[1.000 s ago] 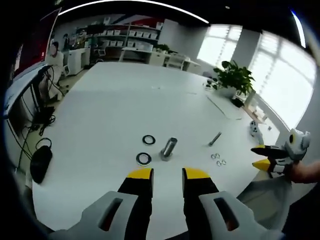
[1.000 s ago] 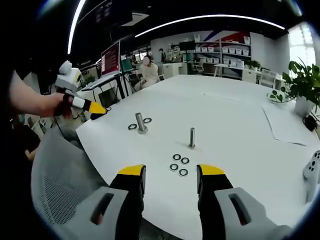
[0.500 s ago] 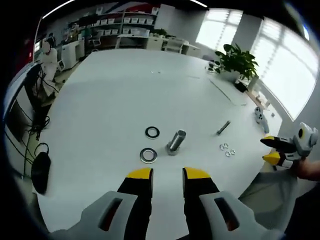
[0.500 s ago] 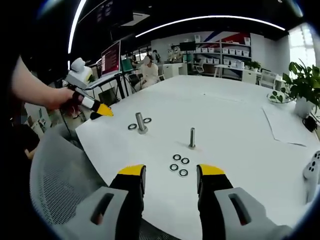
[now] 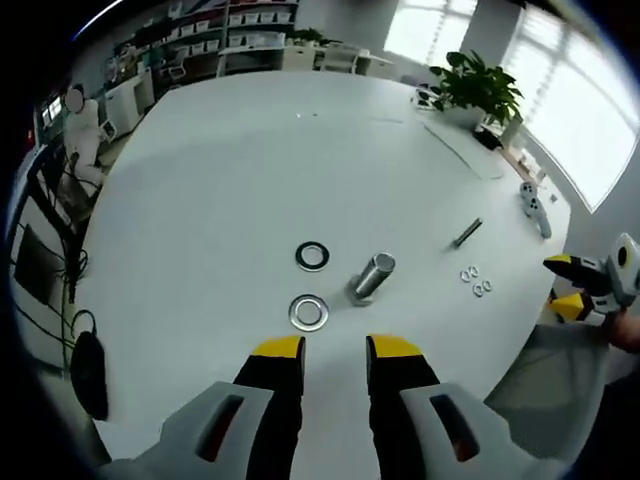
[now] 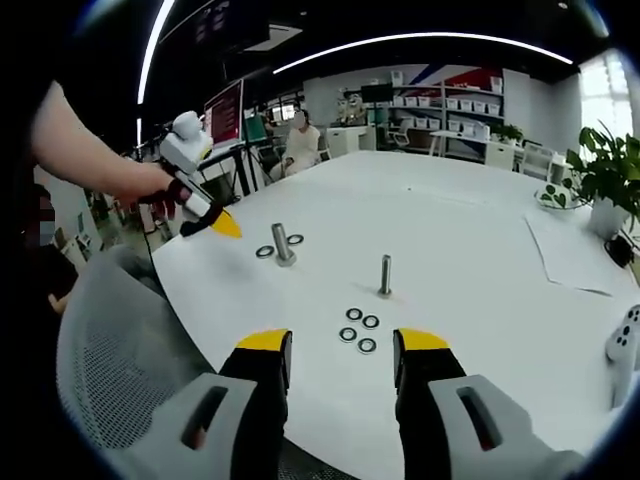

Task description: Place the washer onto the threaded stud by aligning its center hole with the stud, sliding it down to the base, and recovering from edge contact or off-axis alignment until the washer reaches the visible bottom stop.

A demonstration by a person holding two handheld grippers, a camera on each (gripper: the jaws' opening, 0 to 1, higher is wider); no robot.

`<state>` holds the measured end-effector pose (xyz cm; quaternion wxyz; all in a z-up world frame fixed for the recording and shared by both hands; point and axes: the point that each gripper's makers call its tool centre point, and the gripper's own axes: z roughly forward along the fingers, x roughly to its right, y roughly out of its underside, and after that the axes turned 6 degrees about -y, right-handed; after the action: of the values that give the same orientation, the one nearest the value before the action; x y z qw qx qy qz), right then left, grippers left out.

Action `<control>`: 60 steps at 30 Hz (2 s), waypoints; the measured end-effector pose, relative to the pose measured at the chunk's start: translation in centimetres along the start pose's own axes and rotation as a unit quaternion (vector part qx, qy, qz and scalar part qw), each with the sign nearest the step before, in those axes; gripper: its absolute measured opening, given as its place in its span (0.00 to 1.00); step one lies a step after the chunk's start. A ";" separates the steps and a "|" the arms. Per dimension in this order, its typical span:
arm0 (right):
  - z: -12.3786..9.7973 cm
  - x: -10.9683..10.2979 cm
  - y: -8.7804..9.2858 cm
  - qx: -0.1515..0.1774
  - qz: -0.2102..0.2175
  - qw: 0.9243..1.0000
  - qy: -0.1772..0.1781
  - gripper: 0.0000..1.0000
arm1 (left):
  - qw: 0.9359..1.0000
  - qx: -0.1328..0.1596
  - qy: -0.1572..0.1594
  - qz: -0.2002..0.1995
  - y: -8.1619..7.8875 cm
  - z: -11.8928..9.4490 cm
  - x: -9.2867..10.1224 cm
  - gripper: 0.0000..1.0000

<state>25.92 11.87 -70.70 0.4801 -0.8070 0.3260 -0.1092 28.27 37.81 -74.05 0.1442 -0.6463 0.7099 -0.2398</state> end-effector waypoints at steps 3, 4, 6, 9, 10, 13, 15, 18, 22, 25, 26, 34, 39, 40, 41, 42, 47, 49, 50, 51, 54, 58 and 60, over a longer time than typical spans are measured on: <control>0.0 0.1 0.0 0.001 0.002 1.000 0.001 0.43 | 1.000 -0.013 -0.001 0.003 0.2 0.5 -0.1 0.23; 0.0 0.1 0.0 0.001 0.000 1.000 0.001 0.43 | 1.000 -0.017 -0.001 0.007 0.2 0.7 -0.2 0.23; 0.1 -0.1 0.0 -0.001 -0.005 1.000 0.000 0.43 | 0.999 -0.031 -0.004 0.023 0.5 1.2 -0.3 0.23; 0.2 -0.1 0.1 -0.003 -0.010 1.000 -0.001 0.43 | 0.999 -0.036 -0.007 0.037 0.2 1.7 -0.3 0.23; 0.2 -0.1 0.1 -0.003 -0.009 1.000 -0.001 0.43 | 0.999 -0.037 -0.009 0.038 0.1 1.9 -0.4 0.23; 0.1 0.0 0.1 -0.003 -0.007 1.000 0.000 0.43 | 0.998 -0.042 -0.009 0.036 -0.2 2.3 -0.6 0.23; 0.2 0.0 0.2 -0.004 -0.006 1.000 0.000 0.43 | 0.998 -0.049 -0.014 0.047 -0.3 2.8 -0.9 0.23; 0.2 0.0 0.2 -0.004 -0.004 1.000 0.001 0.43 | 0.997 -0.058 -0.017 0.055 -0.4 3.3 -1.1 0.24; 0.3 0.1 0.2 -0.003 -0.001 1.000 0.001 0.43 | 0.996 -0.073 -0.013 0.046 -0.2 3.9 -1.2 0.26; 0.3 0.2 0.3 -0.004 0.002 1.000 0.003 0.43 | 0.995 -0.079 -0.015 0.056 -0.1 4.3 -1.1 0.26; 0.3 0.3 0.4 -0.005 0.004 1.000 0.003 0.43 | 0.995 -0.080 -0.018 0.059 -0.1 4.4 -1.1 0.27; 0.3 0.3 0.4 -0.003 0.005 1.000 0.004 0.43 | 0.992 -0.100 -0.023 0.073 -0.2 5.5 -1.6 0.28; 0.3 0.3 0.4 -0.003 0.007 1.000 0.005 0.43 | 0.989 -0.111 -0.031 0.092 0.0 5.9 -1.5 0.28; 0.3 0.3 0.4 -0.003 0.007 1.000 0.004 0.43 | 0.988 -0.113 -0.033 0.098 0.1 5.9 -1.3 0.28; 0.3 0.3 0.4 -0.003 0.007 1.000 0.005 0.43 | 0.987 -0.115 -0.034 0.104 0.2 5.9 -1.2 0.28; 0.3 0.4 0.4 -0.003 0.005 1.000 0.006 0.43 | 0.985 -0.126 -0.037 0.115 0.6 6.0 -1.1 0.28; 0.3 0.3 0.4 -0.002 0.005 1.000 0.004 0.43 | 0.980 -0.130 -0.048 0.142 0.6 6.1 -1.3 0.27; 0.3 0.3 0.4 -0.003 0.006 1.000 0.004 0.43 | 0.980 -0.133 -0.048 0.143 0.5 6.2 -1.5 0.27; 0.3 0.3 0.4 -0.003 0.006 1.000 0.005 0.43 | 0.979 -0.134 -0.047 0.144 0.5 6.2 -1.5 0.27; 0.3 0.4 0.4 -0.003 0.006 1.000 0.006 0.43 | 0.979 -0.134 -0.047 0.145 0.5 6.2 -1.5 0.27; 0.3 0.3 0.5 -0.003 0.006 1.000 0.004 0.43 | 0.978 -0.134 -0.044 0.154 0.5 6.2 -1.4 0.27; 0.4 0.0 0.5 -0.005 -0.004 1.000 0.001 0.43 | 0.968 -0.137 -0.034 0.206 0.7 6.3 -0.5 0.21; 0.4 0.0 0.5 -0.006 -0.003 1.000 0.001 0.43 | 0.971 -0.144 -0.036 0.187 0.6 6.4 -0.7 0.21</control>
<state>25.88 11.97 -71.36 0.4747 -0.8108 0.3245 -0.1093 31.13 37.55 -79.85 0.1174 -0.5239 0.8397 -0.0810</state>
